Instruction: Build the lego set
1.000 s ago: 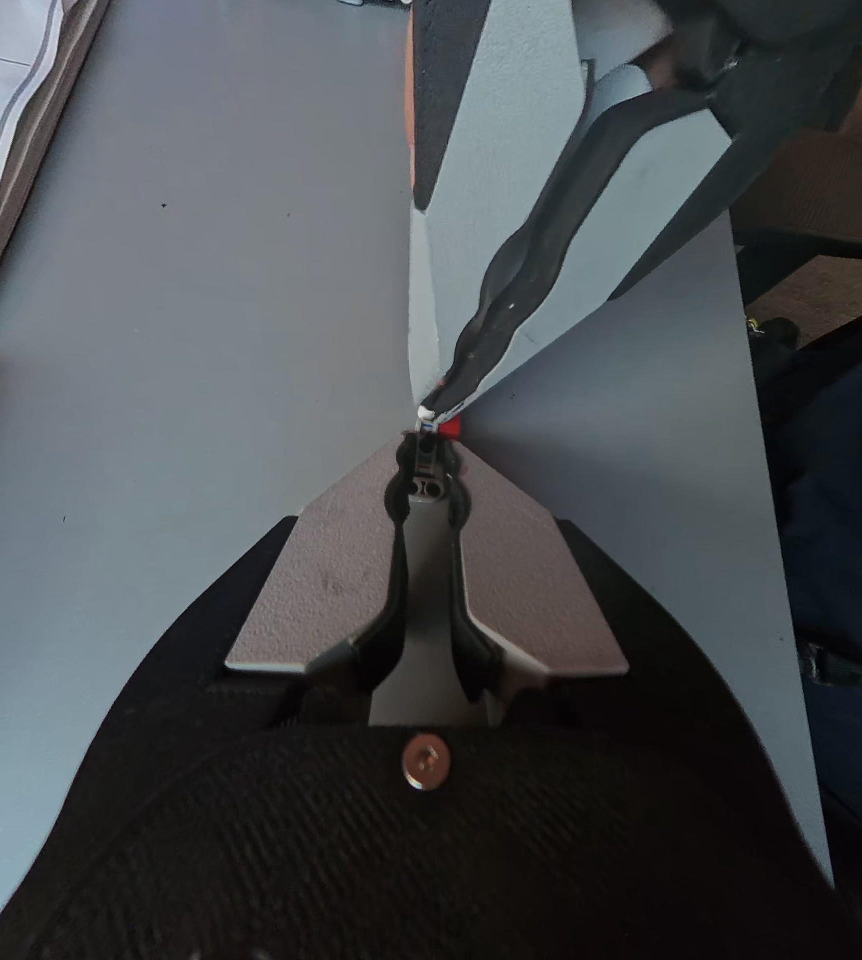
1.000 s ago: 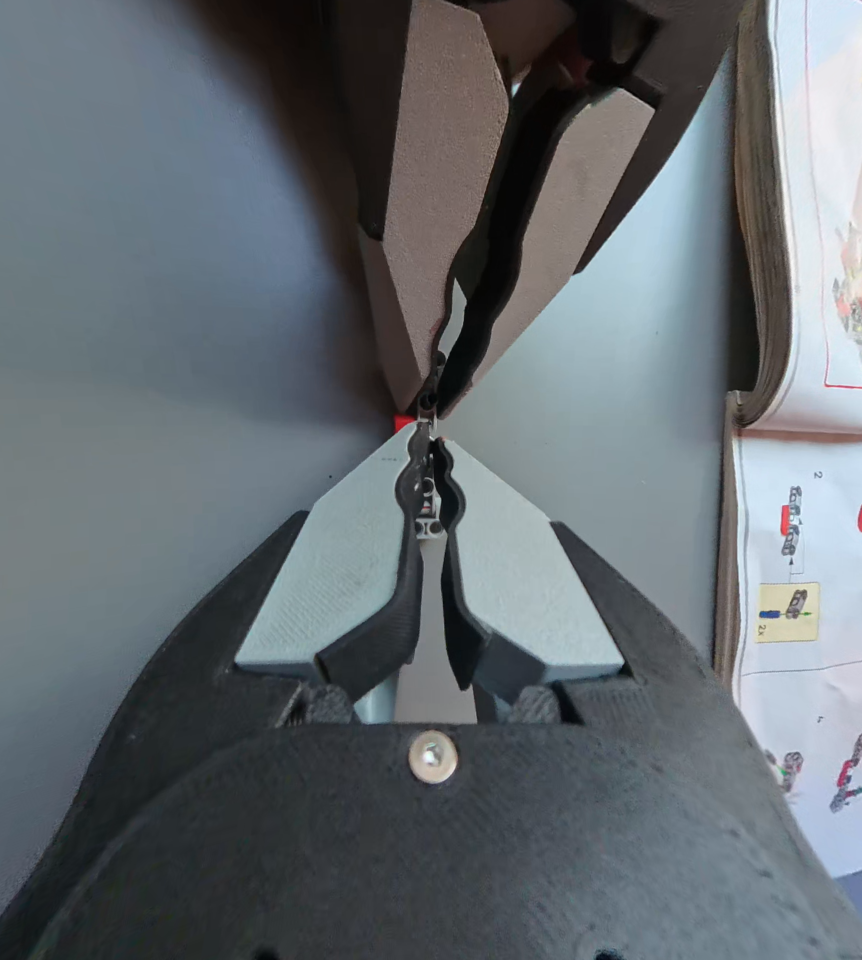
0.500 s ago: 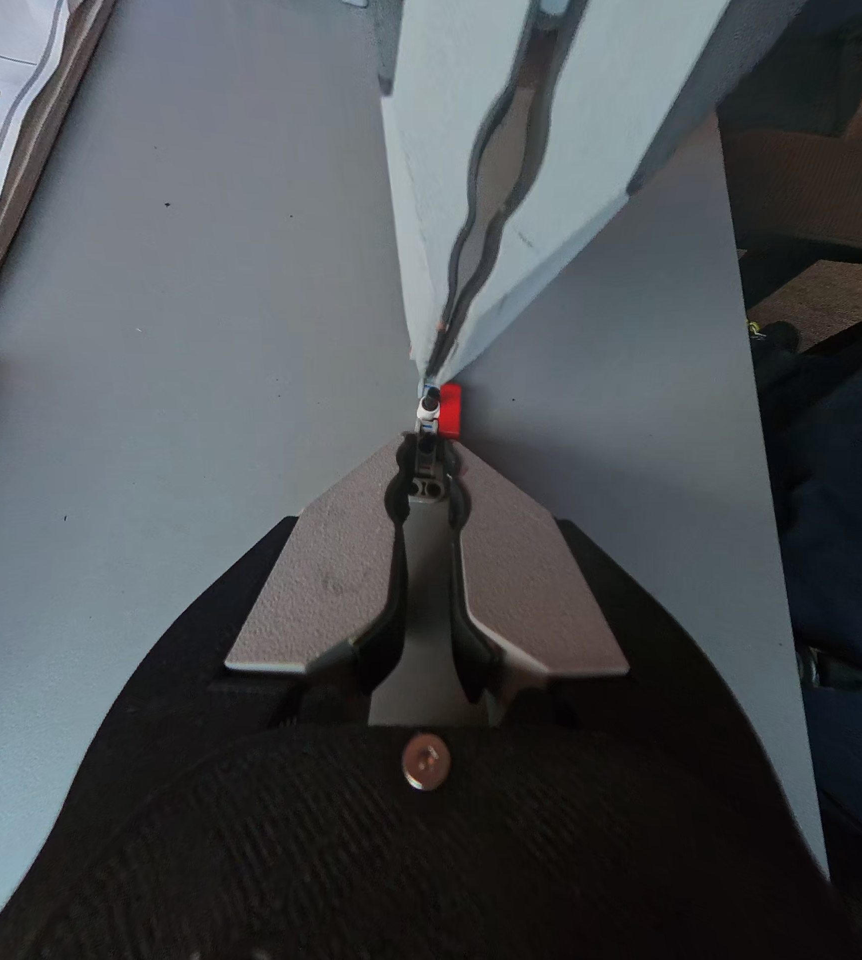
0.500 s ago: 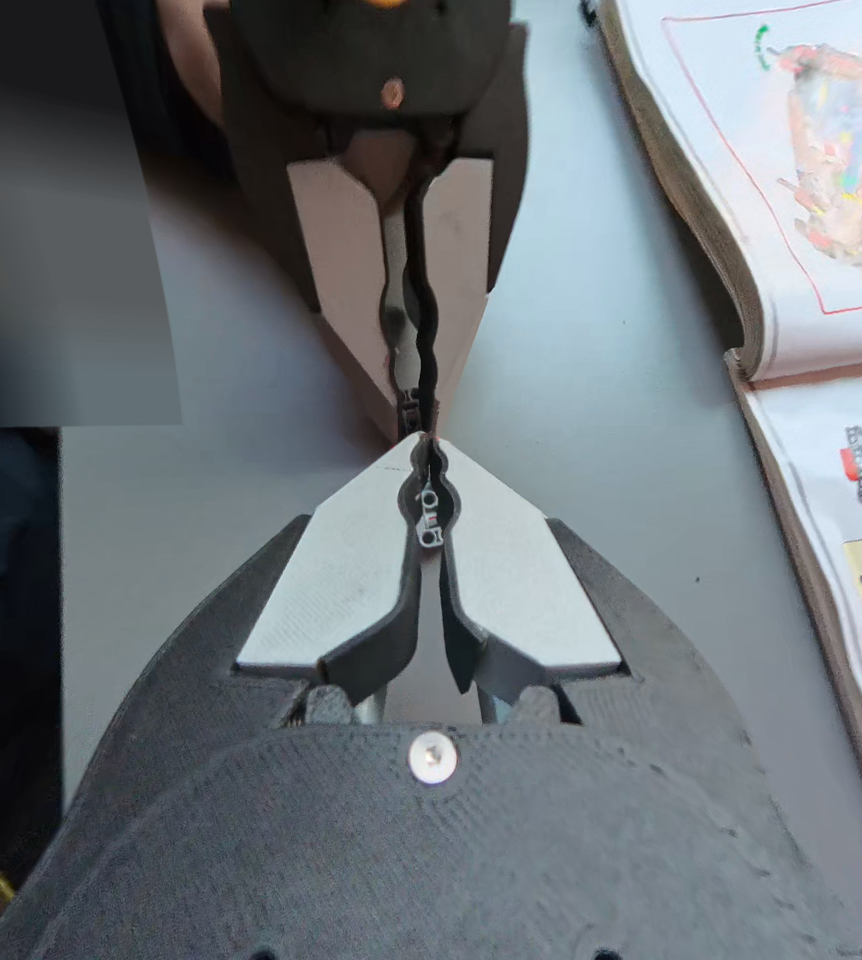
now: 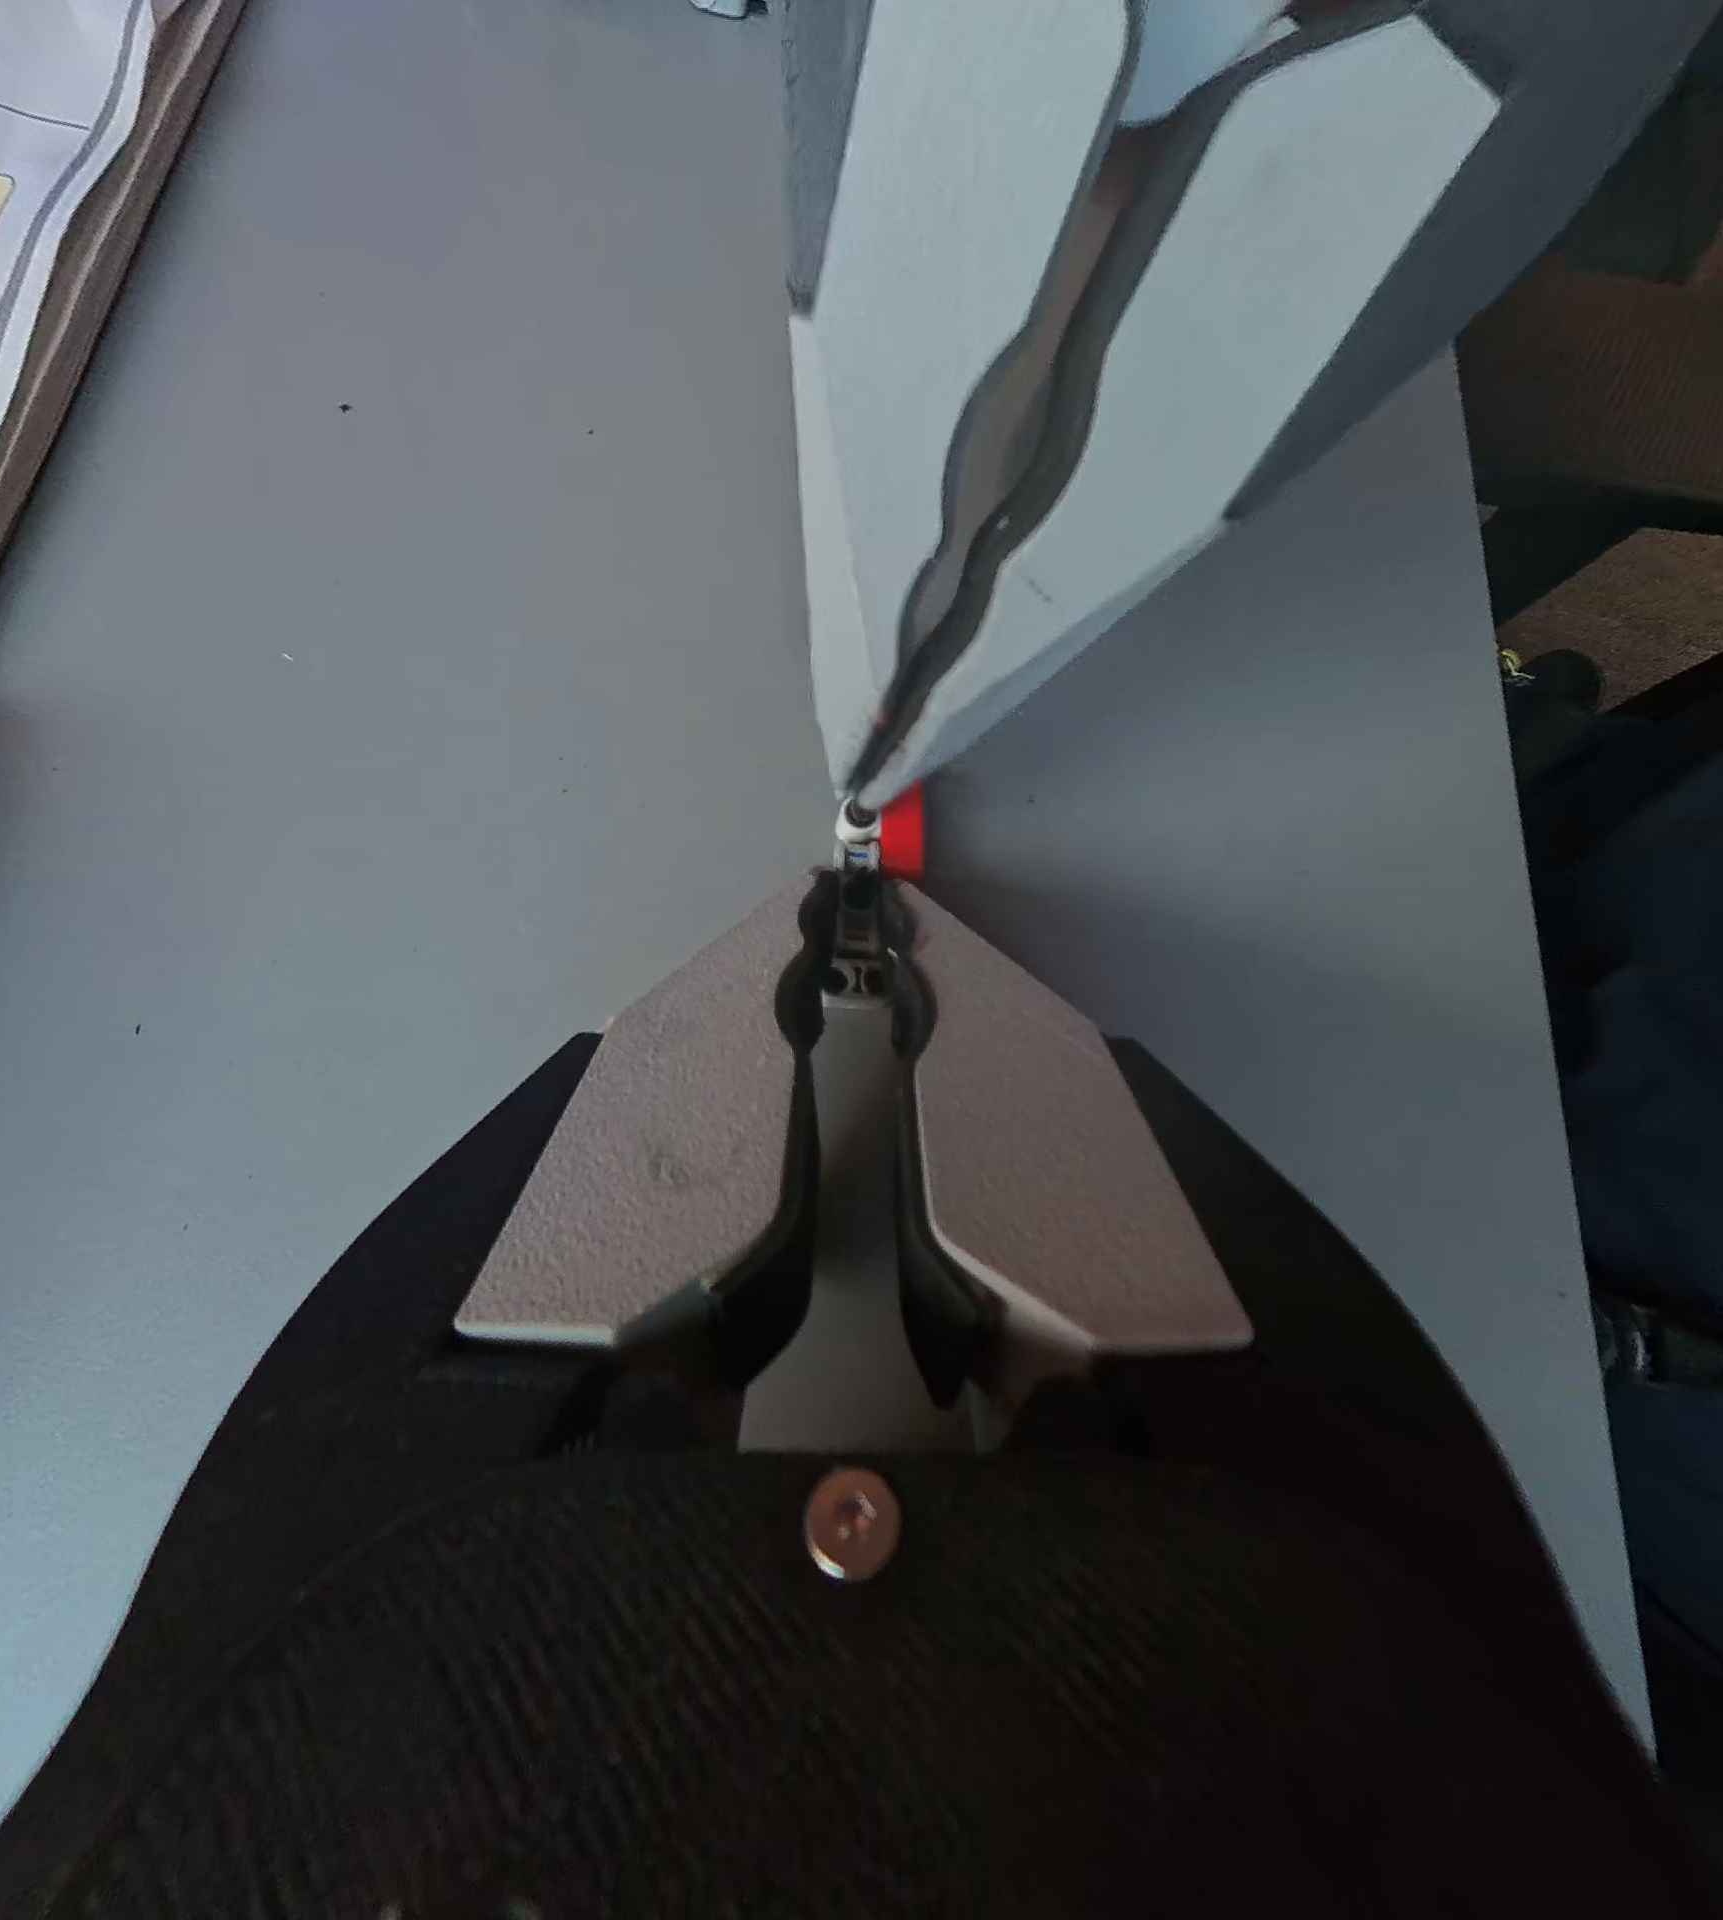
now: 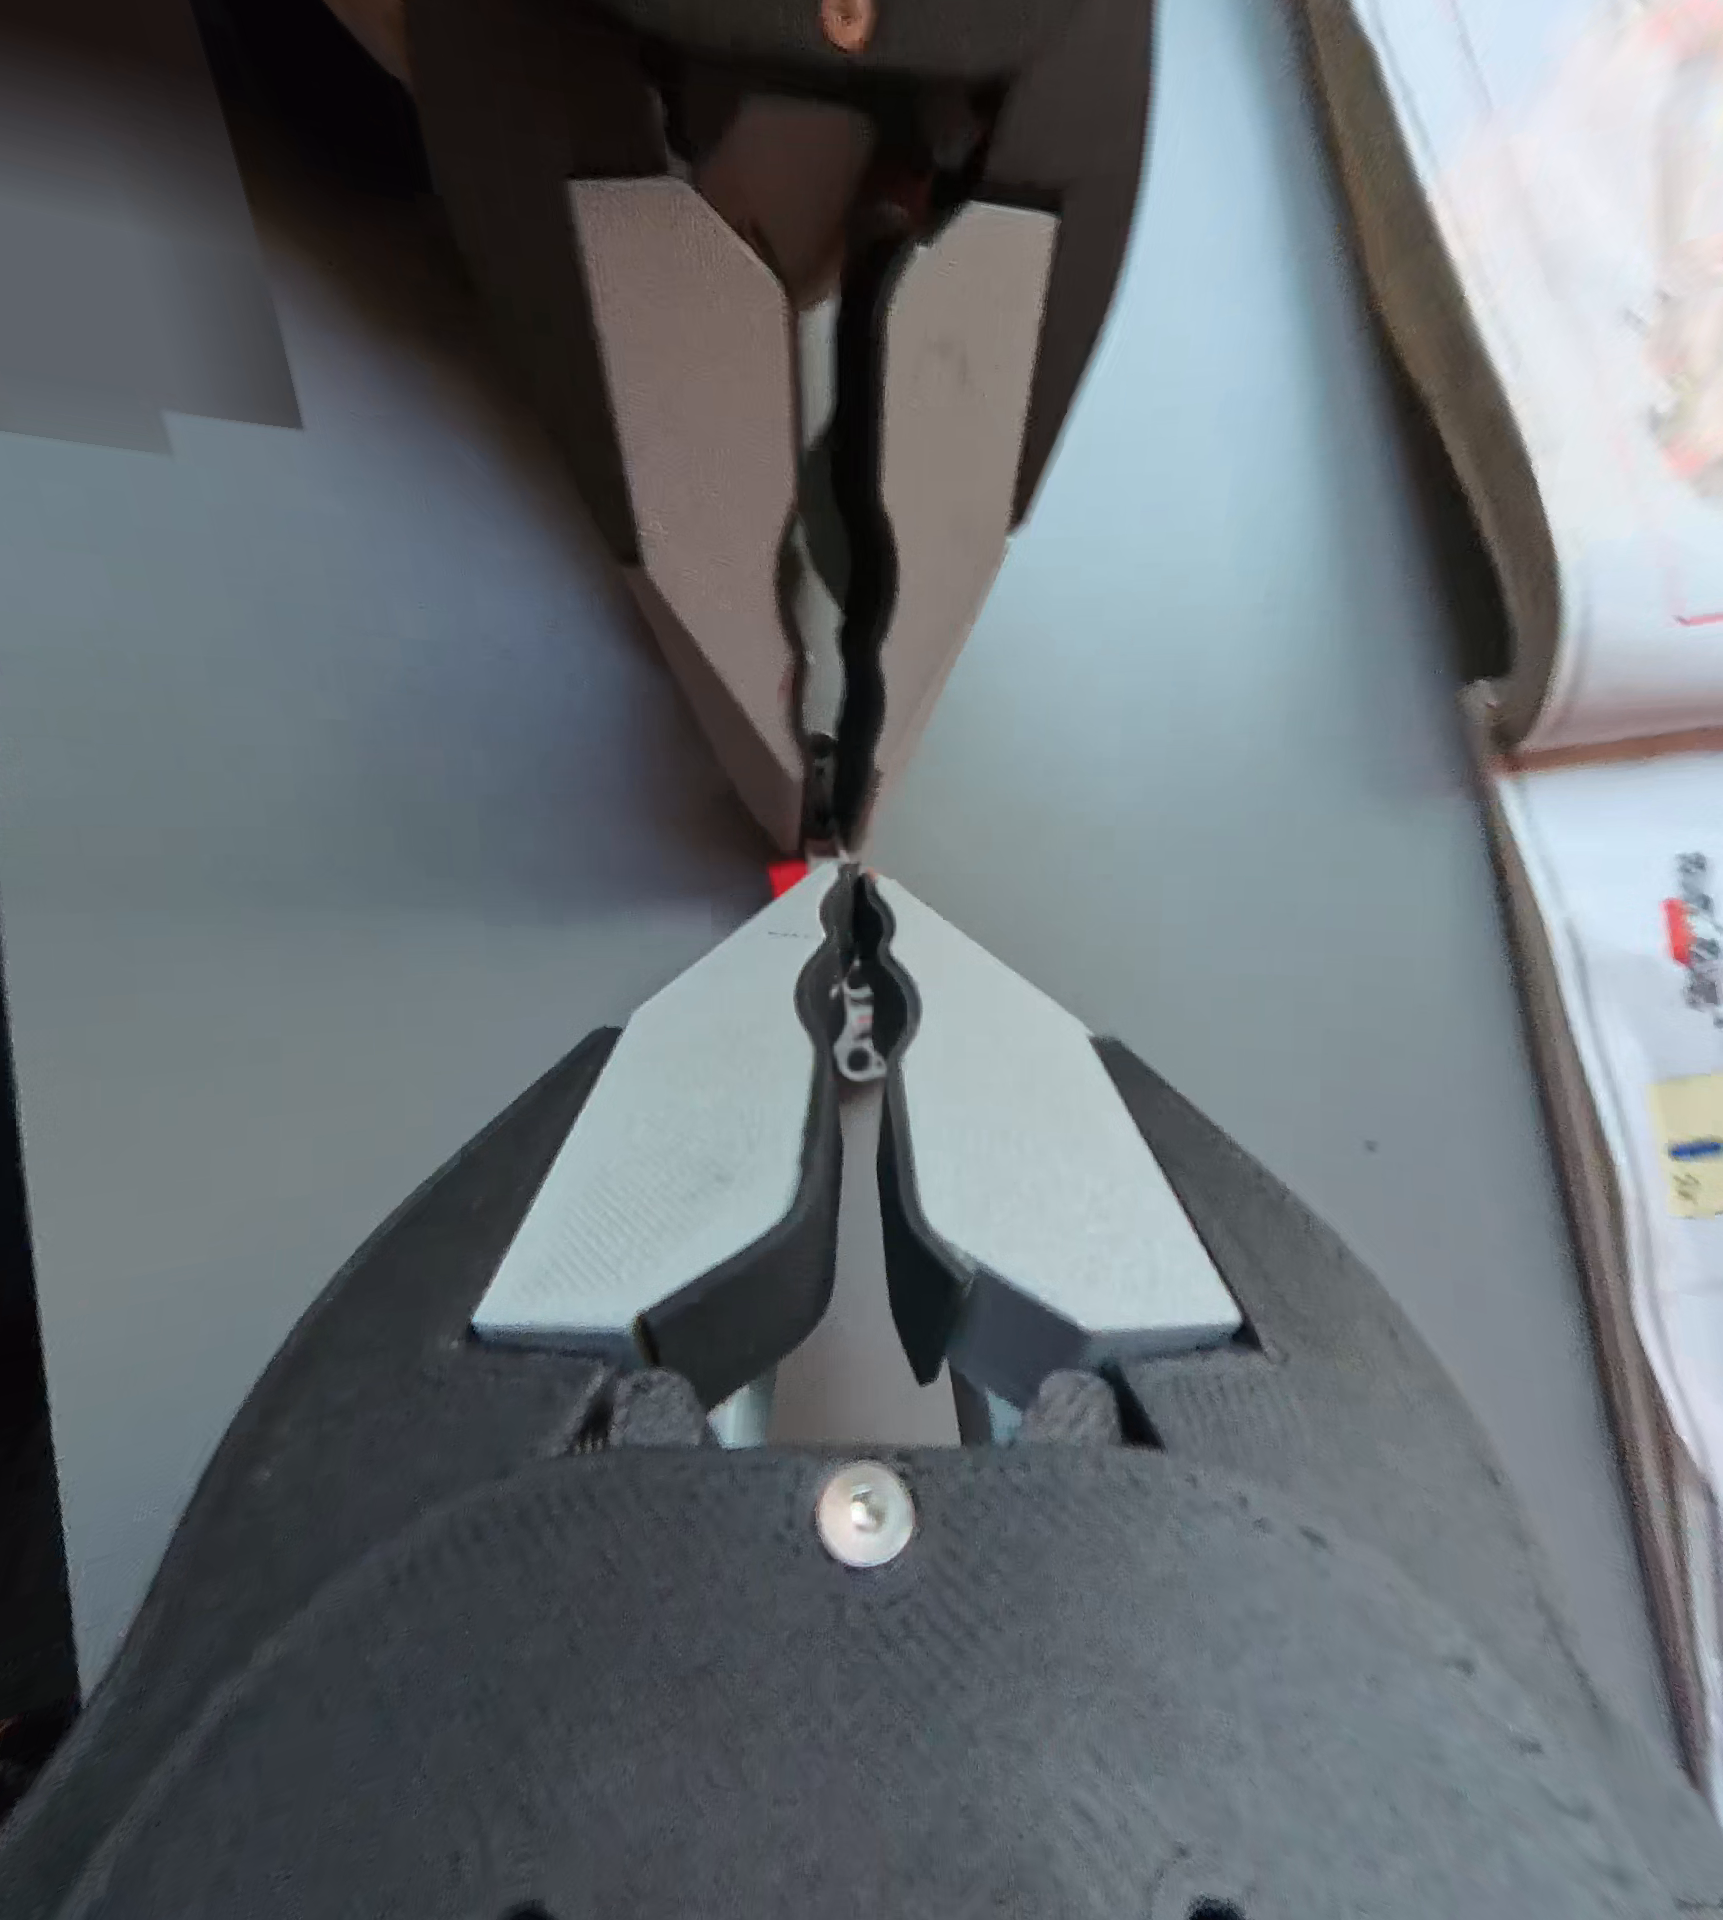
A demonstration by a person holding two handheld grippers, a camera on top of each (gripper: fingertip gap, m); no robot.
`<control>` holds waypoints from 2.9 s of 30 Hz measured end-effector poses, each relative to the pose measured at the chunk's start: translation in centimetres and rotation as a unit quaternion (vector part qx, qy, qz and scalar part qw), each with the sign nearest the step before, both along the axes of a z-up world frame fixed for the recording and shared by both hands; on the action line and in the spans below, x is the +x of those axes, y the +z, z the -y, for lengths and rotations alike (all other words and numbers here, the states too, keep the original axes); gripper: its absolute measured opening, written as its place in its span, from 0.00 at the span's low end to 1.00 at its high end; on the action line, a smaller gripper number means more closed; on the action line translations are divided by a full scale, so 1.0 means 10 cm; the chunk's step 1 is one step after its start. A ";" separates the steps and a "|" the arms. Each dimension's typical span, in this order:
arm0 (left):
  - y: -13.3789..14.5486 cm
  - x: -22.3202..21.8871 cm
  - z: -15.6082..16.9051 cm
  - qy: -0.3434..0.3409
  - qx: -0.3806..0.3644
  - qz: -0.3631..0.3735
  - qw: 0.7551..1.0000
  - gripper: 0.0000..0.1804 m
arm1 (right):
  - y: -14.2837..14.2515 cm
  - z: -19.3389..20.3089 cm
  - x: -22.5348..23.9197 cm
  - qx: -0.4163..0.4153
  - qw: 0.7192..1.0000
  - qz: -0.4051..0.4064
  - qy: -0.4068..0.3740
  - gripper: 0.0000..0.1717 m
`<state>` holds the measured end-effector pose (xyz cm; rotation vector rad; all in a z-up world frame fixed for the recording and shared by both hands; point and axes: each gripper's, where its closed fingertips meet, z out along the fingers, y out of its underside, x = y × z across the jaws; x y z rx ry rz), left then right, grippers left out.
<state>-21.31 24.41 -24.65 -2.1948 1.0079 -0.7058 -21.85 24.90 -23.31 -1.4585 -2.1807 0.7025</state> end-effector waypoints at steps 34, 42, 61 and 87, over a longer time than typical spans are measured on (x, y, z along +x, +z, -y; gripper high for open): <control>1.18 0.77 0.28 -0.017 0.253 -0.131 0.959 0.11 | 0.50 0.29 -0.04 -0.378 0.878 -0.159 -0.247 0.60; 0.78 0.70 0.19 -0.064 0.259 -0.297 0.917 0.11 | 0.01 0.29 -0.03 -0.275 0.921 -0.051 -0.272 0.11; 1.40 0.73 0.61 0.038 0.217 -0.046 0.974 0.17 | 0.80 0.44 0.11 -0.246 0.925 -0.226 -0.181 0.57; 0.47 -2.76 1.46 0.434 0.035 -0.194 0.879 0.13 | 0.32 -0.53 0.07 -0.040 0.967 -0.197 -0.157 0.00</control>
